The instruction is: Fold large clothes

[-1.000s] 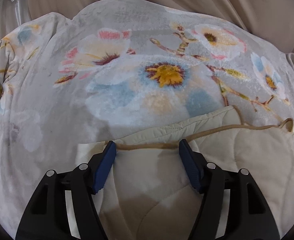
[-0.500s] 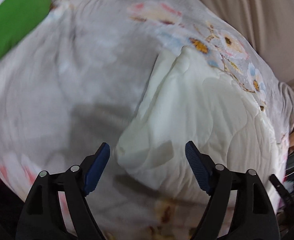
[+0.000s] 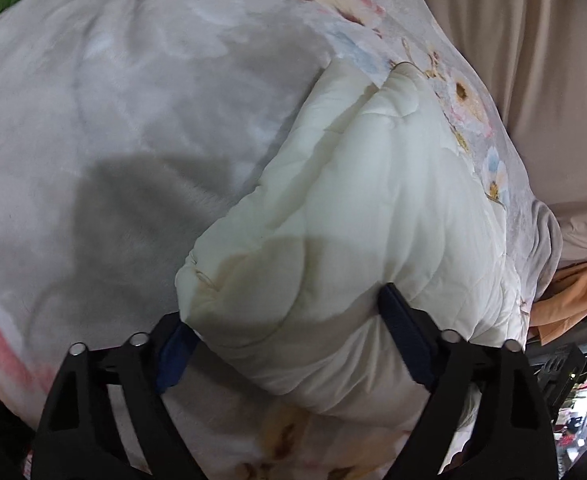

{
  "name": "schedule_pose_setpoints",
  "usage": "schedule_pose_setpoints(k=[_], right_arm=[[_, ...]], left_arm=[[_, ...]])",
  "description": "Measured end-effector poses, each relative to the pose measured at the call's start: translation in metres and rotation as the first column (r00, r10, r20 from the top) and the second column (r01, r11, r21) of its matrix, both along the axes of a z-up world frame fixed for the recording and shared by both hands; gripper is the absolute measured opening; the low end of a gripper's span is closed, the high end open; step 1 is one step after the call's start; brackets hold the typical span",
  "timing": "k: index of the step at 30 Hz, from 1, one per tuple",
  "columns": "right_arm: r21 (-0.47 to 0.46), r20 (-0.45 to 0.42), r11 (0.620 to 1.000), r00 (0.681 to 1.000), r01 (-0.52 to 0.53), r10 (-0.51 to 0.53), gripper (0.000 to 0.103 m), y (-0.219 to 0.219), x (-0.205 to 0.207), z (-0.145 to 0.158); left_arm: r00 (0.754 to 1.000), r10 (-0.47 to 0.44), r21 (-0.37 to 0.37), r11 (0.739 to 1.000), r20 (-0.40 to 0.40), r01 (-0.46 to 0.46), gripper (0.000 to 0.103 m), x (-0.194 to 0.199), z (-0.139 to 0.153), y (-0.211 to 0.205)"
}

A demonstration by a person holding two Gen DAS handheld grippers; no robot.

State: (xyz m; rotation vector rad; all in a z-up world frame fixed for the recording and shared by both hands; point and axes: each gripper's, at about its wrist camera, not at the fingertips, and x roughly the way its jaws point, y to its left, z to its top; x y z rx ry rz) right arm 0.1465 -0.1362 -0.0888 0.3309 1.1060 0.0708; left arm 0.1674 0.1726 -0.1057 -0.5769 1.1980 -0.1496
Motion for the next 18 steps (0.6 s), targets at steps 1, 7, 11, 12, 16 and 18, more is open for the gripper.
schedule_pose_setpoints(k=[1,7,11,12,16,18], right_arm=[[0.002,0.000,1.000,1.000,0.003,-0.003,0.003,-0.001,0.001,0.000],[0.068,0.012,0.995,0.997,0.069,-0.070,0.005,-0.012,-0.009,0.020],[0.122,0.028,0.988,0.995,0.096,-0.100,0.011,-0.021,-0.041,0.041],[0.143,0.013,0.985,0.995,0.096,-0.099,0.011,-0.021,-0.046,0.039],[0.156,-0.055,0.983,0.995,0.093,-0.086,0.011,-0.012,-0.042,0.010],[0.159,-0.057,0.983,0.995,0.088,-0.080,0.010,-0.010,-0.036,-0.002]], left_arm=[[1.000,-0.020,-0.002,1.000,0.020,0.020,0.061,0.000,0.006,-0.003],[0.969,-0.164,0.023,0.986,0.185,0.163,0.022,-0.009,0.067,-0.023],[0.933,-0.228,0.015,0.972,0.278,0.233,0.019,-0.026,0.110,-0.042],[0.924,-0.243,0.019,0.968,0.295,0.249,0.019,-0.030,0.118,-0.048],[0.889,-0.317,0.020,0.944,0.330,0.330,0.018,-0.041,0.142,-0.072],[0.864,-0.370,0.046,0.925,0.341,0.378,0.018,-0.048,0.150,-0.088]])
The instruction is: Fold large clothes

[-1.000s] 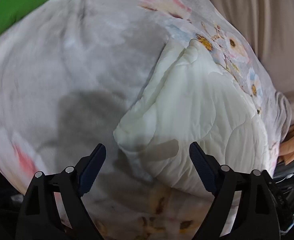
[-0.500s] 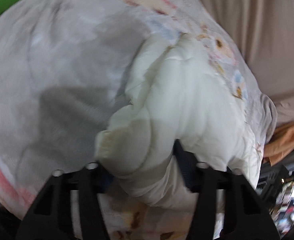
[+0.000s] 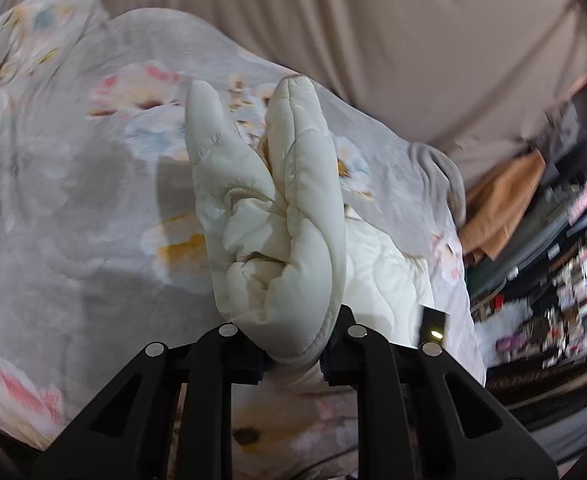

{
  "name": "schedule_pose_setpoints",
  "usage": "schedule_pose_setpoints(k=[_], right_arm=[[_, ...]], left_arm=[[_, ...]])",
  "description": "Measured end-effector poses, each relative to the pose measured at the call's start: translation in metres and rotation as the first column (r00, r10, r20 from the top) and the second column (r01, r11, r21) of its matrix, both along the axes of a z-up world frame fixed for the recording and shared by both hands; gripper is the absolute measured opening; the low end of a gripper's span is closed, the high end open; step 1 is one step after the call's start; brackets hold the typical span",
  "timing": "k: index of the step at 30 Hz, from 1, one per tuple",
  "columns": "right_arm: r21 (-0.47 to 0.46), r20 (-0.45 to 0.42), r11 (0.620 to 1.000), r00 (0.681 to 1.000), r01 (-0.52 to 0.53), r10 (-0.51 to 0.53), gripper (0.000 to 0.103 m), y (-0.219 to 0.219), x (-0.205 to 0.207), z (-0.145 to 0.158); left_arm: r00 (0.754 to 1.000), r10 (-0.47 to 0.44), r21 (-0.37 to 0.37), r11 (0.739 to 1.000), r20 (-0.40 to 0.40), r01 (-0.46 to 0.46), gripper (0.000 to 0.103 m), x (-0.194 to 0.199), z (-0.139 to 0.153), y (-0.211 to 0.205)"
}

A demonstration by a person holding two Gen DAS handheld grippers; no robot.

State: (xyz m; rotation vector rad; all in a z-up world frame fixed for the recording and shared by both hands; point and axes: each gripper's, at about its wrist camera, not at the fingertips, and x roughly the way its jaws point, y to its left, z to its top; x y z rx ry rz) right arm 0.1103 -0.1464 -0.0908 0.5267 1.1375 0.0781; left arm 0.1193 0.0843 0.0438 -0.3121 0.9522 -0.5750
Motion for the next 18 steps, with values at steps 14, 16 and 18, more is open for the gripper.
schedule_pose_setpoints(k=[14,16,18], right_arm=[[0.039,0.127,0.993,0.985,0.113,-0.117,0.008,-0.064,0.081,0.032],[0.065,0.109,0.996,0.991,0.069,-0.075,0.007,-0.060,0.106,0.017],[0.035,0.097,0.999,0.995,0.025,-0.029,0.004,-0.045,0.127,0.008]], left_arm=[[0.989,-0.128,0.072,0.990,0.070,0.123,0.017,-0.023,0.011,-0.031],[0.988,-0.134,0.078,0.989,0.071,0.129,0.017,-0.024,0.011,-0.033],[0.985,-0.154,0.086,0.985,0.076,0.147,0.017,-0.025,0.012,-0.037]])
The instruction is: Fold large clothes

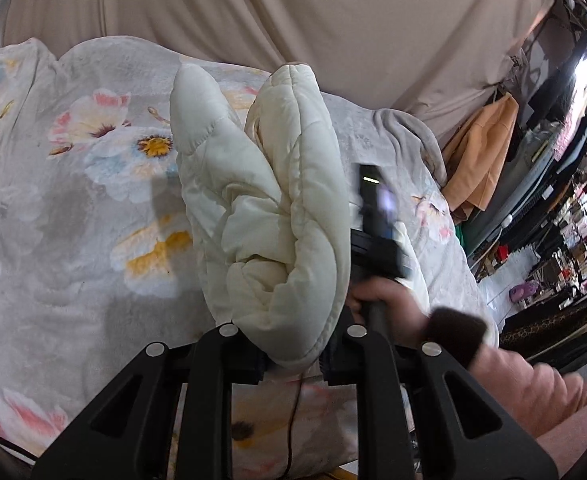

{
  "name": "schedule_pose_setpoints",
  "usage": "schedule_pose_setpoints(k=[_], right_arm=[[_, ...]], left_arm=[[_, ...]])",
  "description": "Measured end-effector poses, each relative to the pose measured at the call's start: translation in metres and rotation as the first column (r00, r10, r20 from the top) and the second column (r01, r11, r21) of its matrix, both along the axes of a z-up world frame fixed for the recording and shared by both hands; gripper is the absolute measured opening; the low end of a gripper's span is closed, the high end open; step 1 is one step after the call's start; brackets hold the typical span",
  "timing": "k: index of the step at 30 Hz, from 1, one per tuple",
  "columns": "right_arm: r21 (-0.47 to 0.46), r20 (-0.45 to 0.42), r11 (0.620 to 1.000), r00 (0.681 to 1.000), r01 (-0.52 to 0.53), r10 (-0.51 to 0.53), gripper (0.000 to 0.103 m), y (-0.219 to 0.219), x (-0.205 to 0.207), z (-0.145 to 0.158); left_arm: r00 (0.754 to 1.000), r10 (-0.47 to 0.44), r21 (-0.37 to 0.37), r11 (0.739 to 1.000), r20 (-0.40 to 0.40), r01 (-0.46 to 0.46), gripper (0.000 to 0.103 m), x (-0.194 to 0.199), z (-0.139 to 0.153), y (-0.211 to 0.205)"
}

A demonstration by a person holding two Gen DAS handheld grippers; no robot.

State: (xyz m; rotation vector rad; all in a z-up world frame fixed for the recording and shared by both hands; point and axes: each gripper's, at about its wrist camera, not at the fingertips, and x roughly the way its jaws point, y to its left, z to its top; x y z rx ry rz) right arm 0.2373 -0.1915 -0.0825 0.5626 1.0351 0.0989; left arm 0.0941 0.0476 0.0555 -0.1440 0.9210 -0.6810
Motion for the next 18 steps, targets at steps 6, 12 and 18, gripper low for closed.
schedule_pose_setpoints(k=[6,12,18], right_arm=[[0.026,0.015,0.999,0.999,-0.045,0.044,0.005,0.012,0.020,-0.008],[0.075,0.160,0.997,0.987,-0.016,0.003,0.006,-0.044,-0.086,0.042],[0.128,0.041,0.990,0.998,-0.052,0.047,0.006,-0.026,-0.170,-0.003]], left_arm=[[0.998,-0.056,0.008,0.998,0.011,0.056,0.017,0.000,0.001,-0.021],[0.989,-0.146,-0.005,0.989,0.033,0.146,0.017,-0.006,0.010,-0.057],[0.973,-0.230,0.008,0.973,0.023,0.230,0.017,-0.014,0.005,-0.102]])
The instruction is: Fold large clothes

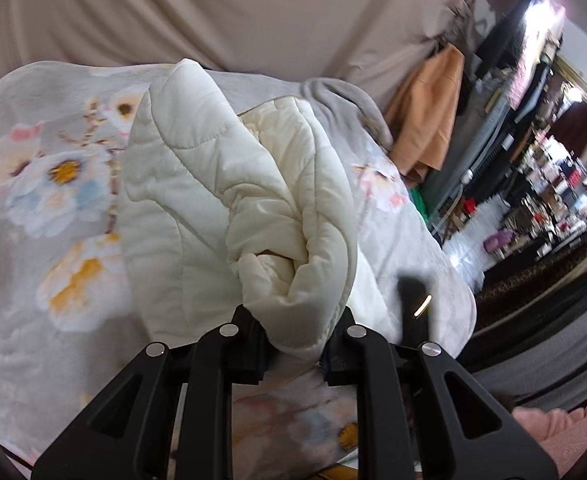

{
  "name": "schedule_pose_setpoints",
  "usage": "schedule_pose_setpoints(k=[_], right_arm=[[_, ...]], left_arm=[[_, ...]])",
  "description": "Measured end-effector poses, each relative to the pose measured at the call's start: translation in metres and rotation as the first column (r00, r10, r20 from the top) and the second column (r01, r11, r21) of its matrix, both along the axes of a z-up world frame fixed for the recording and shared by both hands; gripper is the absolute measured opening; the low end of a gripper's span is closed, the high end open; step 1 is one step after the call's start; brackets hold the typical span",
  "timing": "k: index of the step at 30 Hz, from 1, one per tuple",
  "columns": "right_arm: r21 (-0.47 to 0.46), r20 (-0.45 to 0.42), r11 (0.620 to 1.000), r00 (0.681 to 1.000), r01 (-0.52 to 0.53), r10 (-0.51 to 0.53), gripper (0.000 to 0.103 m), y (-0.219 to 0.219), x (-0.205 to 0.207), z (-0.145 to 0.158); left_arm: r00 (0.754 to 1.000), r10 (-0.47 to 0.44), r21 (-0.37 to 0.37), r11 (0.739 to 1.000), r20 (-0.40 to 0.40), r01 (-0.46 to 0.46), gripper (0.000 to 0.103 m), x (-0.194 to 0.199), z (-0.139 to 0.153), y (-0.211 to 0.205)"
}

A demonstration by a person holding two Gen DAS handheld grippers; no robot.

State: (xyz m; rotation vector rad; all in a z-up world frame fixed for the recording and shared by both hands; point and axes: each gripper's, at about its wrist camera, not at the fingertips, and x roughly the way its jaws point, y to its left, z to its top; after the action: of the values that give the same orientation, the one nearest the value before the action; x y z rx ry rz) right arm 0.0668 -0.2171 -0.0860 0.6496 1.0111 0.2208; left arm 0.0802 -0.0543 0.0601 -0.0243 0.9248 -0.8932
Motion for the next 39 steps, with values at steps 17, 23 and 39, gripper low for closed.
schedule_pose_setpoints(k=[17,23,39], right_arm=[[0.013,-0.005,0.938,0.938,0.347,-0.347,0.006,-0.129,-0.138,0.019],[-0.059,0.016,0.919,0.921,0.390,-0.390,0.008,-0.157,-0.147,0.040],[0.019,0.101,0.991,0.985,0.135,-0.136,0.071,-0.140,-0.038,0.089]], left_arm=[[0.974,-0.220,0.204,0.952,-0.058,0.227,0.017,-0.033,-0.107,-0.176],[0.983,-0.179,0.235,0.954,-0.038,0.183,0.028,-0.043,-0.118,-0.186],[0.939,0.343,0.021,0.939,0.013,-0.343,0.074,-0.033,-0.014,-0.029]])
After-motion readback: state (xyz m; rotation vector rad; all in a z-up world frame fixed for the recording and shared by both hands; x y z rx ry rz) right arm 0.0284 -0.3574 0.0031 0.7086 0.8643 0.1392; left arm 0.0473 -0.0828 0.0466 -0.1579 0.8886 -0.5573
